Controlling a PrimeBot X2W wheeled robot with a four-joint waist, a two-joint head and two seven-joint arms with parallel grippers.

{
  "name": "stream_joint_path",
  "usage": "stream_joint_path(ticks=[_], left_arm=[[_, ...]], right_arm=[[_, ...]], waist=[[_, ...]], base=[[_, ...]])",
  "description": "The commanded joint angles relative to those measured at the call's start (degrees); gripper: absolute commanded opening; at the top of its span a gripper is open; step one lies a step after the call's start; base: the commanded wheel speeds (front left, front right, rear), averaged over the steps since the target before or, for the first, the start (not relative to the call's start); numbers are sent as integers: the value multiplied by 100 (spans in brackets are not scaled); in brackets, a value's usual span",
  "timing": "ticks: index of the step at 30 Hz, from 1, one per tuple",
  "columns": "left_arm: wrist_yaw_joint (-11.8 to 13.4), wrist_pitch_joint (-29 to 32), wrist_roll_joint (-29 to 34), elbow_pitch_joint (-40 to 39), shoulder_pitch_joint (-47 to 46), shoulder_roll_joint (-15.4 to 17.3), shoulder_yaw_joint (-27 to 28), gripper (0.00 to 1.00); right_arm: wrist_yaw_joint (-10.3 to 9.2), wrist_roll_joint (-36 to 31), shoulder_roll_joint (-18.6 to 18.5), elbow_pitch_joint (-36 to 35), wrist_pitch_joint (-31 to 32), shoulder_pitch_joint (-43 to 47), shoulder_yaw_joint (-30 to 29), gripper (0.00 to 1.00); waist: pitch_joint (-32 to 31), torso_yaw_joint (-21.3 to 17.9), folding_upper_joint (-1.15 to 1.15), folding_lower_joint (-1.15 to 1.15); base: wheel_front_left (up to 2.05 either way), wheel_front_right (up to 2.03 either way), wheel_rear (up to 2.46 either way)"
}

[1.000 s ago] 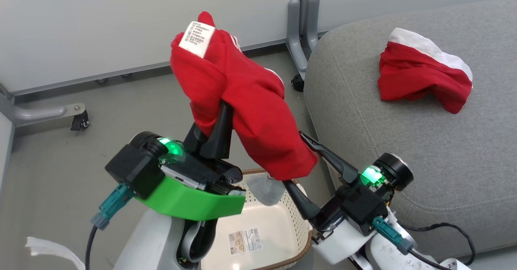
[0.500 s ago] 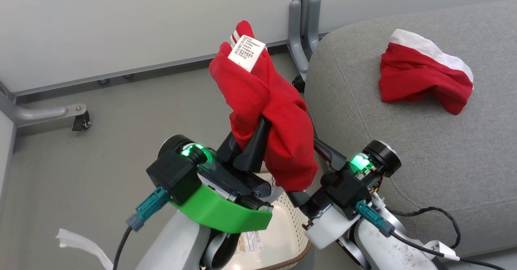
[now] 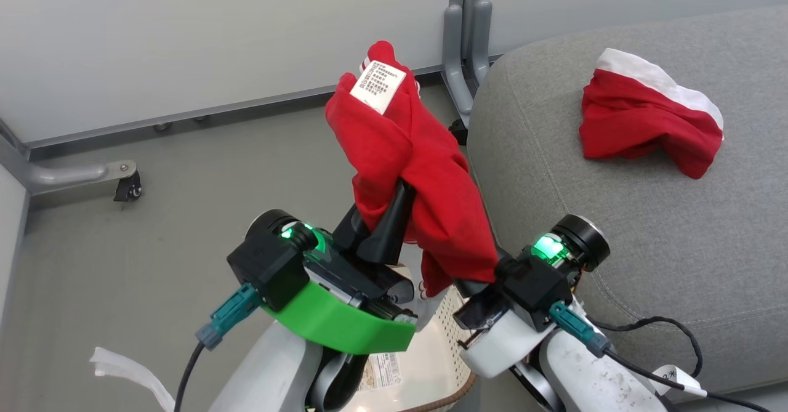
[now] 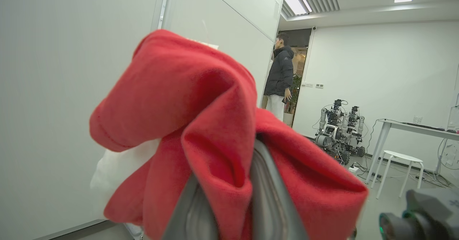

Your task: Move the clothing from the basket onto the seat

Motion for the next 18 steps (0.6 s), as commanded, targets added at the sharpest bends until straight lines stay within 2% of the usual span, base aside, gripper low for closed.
stream_joint_path(ticks=[1, 12, 13, 14, 15, 18], left_arm=[[-27, -1, 2, 27, 34, 23, -10, 0], [-24, 2, -80, 171, 46, 23, -32, 0], [-22, 2, -66, 195, 41, 23, -7, 21], [-22, 3, -39, 227, 41, 23, 34, 68], [-22, 3, -39, 248, 45, 23, 61, 100], [-22, 3, -20, 384, 44, 23, 100, 100]], right_arm=[[-6, 66, 30, -52, -19, 74, -22, 0], [-6, 177, 48, -225, -19, 97, -197, 0], [-6, 179, 51, -236, -19, 86, -208, 0], [-6, 182, 56, -253, -19, 82, -230, 0], [-6, 197, 64, -268, -19, 89, -257, 0], [-6, 225, 77, -315, -19, 120, -348, 0]], waist=[[0, -7, 0, 0], [-16, -53, 0, 0], [-12, -55, 0, 0], [-5, -54, 0, 0], [1, -53, 0, 0], [20, -38, 0, 0]], base=[[0, 0, 0], [0, 0, 0], [0, 0, 0], [0, 0, 0], [0, 0, 0], [0, 0, 0]])
